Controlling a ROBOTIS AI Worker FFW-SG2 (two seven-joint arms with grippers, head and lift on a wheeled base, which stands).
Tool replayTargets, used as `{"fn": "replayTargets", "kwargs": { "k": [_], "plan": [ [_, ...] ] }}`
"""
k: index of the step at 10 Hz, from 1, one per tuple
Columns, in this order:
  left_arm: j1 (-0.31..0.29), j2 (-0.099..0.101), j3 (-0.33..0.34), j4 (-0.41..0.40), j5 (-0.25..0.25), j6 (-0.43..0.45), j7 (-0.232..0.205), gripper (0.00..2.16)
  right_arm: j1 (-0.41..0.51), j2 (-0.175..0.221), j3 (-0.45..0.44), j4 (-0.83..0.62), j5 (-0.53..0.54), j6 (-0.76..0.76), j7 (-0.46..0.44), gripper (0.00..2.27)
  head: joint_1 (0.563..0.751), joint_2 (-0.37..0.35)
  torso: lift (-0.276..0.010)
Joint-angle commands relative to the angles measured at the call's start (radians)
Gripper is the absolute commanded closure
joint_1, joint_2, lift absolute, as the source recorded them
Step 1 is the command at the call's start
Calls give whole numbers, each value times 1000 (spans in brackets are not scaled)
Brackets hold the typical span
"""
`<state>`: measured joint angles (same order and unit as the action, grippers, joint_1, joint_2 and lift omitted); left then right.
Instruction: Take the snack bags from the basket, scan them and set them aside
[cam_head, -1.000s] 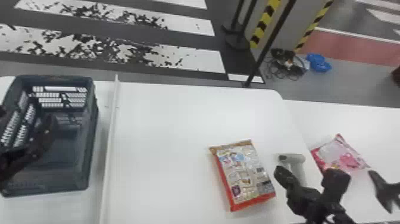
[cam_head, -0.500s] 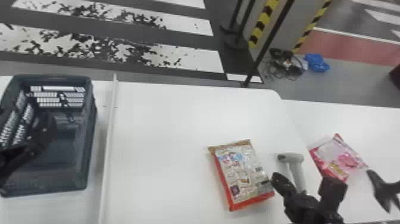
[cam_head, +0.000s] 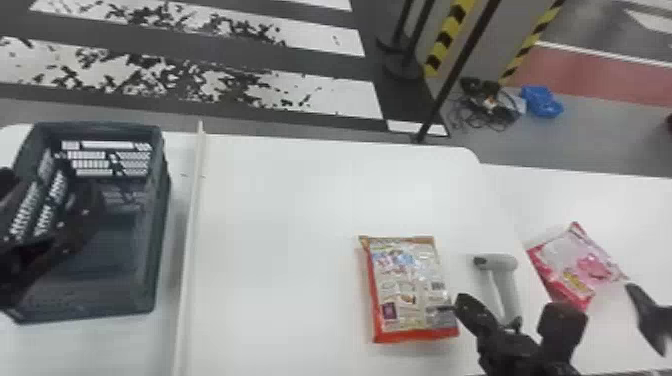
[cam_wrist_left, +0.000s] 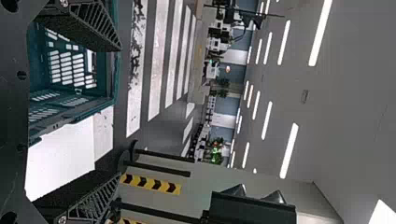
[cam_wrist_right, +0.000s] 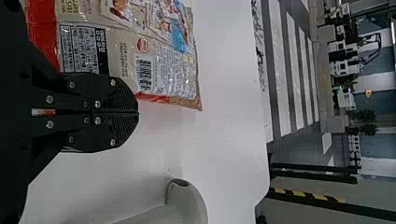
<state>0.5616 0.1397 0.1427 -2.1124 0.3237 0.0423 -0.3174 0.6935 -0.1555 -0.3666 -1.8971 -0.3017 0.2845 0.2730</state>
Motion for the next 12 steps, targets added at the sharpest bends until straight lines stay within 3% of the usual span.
{"fn": "replayTargets", "kwargs": {
  "k": [1,6,8,12],
  "plan": [
    [3,1,3,-3,3,0,0,53,4,2,2,-5,-2,0,0,2250,695,-238,-75],
    [14,3,11,-15,3,-3,-8,53,32,2,-67,-105,-77,-9,6,2250,695,-265,-75],
    [15,-2,8,-15,3,-3,-12,53,46,4,6,-135,-63,-12,6,2250,695,-242,-75],
    [32,-2,29,-18,17,-12,-19,53,-20,2,110,-40,23,-9,2,2250,695,-146,-75]
  ]
}}
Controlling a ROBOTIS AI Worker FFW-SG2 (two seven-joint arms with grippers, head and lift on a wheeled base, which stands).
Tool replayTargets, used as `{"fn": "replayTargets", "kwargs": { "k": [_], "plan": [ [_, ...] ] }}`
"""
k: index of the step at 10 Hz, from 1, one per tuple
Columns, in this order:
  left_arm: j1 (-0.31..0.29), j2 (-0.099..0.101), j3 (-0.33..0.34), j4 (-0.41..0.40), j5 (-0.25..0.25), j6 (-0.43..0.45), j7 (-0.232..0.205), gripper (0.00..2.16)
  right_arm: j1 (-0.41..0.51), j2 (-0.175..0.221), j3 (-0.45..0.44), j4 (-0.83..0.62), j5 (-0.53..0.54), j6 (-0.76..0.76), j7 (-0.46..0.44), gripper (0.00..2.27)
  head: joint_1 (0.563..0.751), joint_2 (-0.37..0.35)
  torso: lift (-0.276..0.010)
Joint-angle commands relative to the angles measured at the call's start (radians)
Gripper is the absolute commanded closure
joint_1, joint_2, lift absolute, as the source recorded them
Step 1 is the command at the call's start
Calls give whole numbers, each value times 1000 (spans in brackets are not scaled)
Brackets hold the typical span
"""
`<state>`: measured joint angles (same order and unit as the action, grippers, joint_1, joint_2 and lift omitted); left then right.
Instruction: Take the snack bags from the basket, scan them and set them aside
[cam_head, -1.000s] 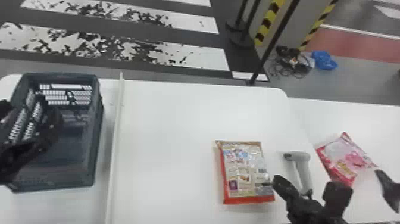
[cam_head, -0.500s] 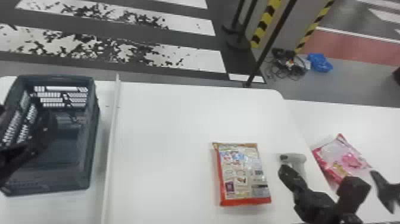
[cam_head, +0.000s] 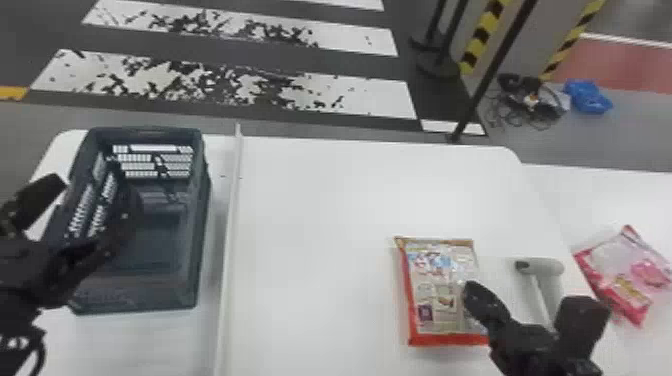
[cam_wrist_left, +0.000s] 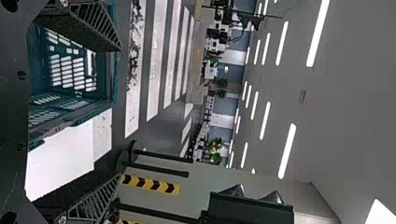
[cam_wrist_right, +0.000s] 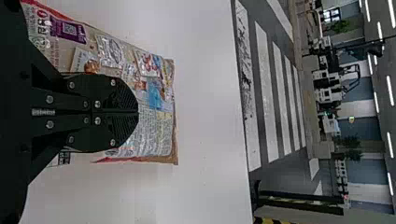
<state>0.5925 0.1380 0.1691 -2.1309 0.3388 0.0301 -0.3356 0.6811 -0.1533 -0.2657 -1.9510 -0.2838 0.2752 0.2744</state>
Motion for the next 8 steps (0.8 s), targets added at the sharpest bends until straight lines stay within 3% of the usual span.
{"fn": "replayTargets", "kwargs": {
  "k": [1,6,7,8],
  "plan": [
    [3,0,4,-1,3,0,0,53,-12,0,22,32,11,-3,0,2250,695,-127,-75],
    [-2,0,7,0,3,0,0,53,-25,-9,23,83,21,-73,5,2243,695,-119,-75],
    [-2,0,9,2,5,0,0,53,12,-8,0,7,-9,-98,5,1646,695,-118,-75],
    [-5,0,12,2,8,0,0,53,52,-6,-40,-86,-38,-107,6,215,695,-119,-75]
  ]
}}
